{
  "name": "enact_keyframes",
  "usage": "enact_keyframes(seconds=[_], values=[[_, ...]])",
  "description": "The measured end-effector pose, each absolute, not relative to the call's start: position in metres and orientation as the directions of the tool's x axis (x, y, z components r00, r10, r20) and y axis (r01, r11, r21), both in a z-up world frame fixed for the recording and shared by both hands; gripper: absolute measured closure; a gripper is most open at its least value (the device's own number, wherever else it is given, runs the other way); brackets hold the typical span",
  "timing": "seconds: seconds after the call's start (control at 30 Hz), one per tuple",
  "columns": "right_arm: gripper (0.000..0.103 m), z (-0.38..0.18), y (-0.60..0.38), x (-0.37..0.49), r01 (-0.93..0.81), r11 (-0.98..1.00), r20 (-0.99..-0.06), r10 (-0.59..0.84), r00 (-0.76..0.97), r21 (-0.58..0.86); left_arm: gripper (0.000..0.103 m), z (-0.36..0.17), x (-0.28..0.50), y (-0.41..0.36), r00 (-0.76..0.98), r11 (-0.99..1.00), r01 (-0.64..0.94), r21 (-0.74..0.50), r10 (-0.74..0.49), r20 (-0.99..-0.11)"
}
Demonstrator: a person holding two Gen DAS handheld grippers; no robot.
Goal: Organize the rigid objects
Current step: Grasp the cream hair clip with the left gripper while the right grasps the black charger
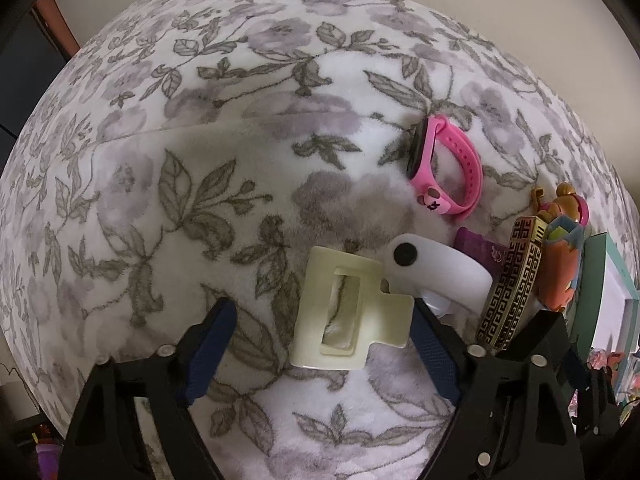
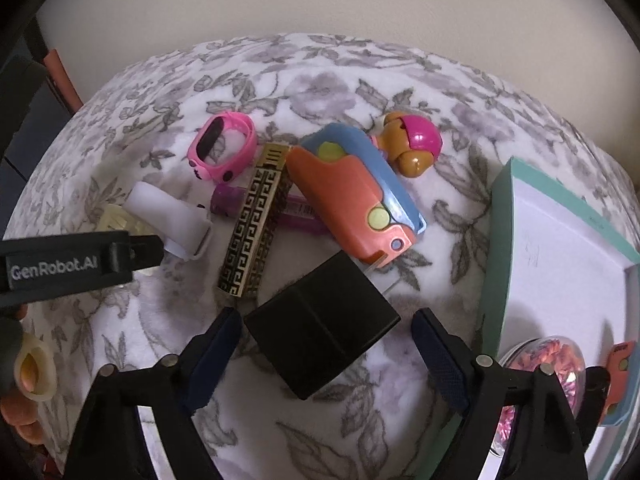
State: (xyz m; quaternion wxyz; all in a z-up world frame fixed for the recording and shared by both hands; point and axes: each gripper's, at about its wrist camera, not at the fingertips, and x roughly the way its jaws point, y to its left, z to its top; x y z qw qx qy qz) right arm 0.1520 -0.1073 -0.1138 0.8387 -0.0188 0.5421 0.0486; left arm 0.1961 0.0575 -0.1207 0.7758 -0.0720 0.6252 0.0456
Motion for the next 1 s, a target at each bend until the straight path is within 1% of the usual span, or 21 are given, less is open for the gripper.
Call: enact_keyframes(seconds=[0.07, 0.1, 0.13, 0.23, 0.27, 0.3, 0.6, 0.77, 1.0], values=[[0.021, -0.113, -0.108, 0.151, -0.100, 0.995, -0.909, 0.056, 0.412, 0.016, 0.026, -0.117, 0.196, 0.059, 0.215, 0.985, -0.157, -0.064, -0.029, -0.976], [0.023, -0.112, -0.109, 0.151, -0.094, 0.995, -0.908, 0.056, 0.415, 0.019, 0.032, -0.115, 0.196, 0.059, 0.216, 0.986, -0.156, -0.066, -0.031, -0.976], [0.024, -0.112, -0.110, 0.151, -0.090, 0.996, -0.907, 0.057, 0.417, 0.021, 0.040, -0.113, 0.195, 0.057, 0.213, 0.986, -0.154, -0.058, -0.024, -0.977], [0.032, -0.110, -0.113, 0.151, -0.077, 0.997, -0.903, 0.050, 0.426, 0.019, 0.046, -0.112, 0.195, 0.052, 0.212, 0.988, -0.146, -0.049, -0.017, -0.977], [0.035, -0.110, -0.114, 0.152, -0.072, 0.997, -0.902, 0.049, 0.428, 0.021, 0.049, -0.112, 0.195, 0.051, 0.214, 0.988, -0.144, -0.050, -0.018, -0.977], [0.037, -0.109, -0.116, 0.152, -0.066, 0.998, -0.902, 0.051, 0.429, 0.024, 0.053, -0.111, 0.195, 0.050, 0.217, 0.988, -0.145, -0.052, -0.019, -0.976], [0.037, -0.106, -0.121, 0.151, -0.064, 0.996, -0.902, 0.090, 0.422, 0.069, 0.053, -0.103, 0.196, 0.058, 0.231, 0.983, -0.171, -0.072, -0.031, -0.972], [0.037, -0.099, -0.123, 0.152, -0.064, 0.995, -0.901, 0.102, 0.421, 0.082, 0.053, -0.084, 0.194, 0.067, 0.271, 0.978, -0.189, -0.086, -0.032, -0.962], [0.037, -0.067, -0.132, 0.150, -0.065, 0.992, -0.876, 0.122, 0.467, 0.104, 0.053, -0.045, 0.191, 0.075, 0.362, 0.975, -0.189, -0.112, -0.037, -0.932]])
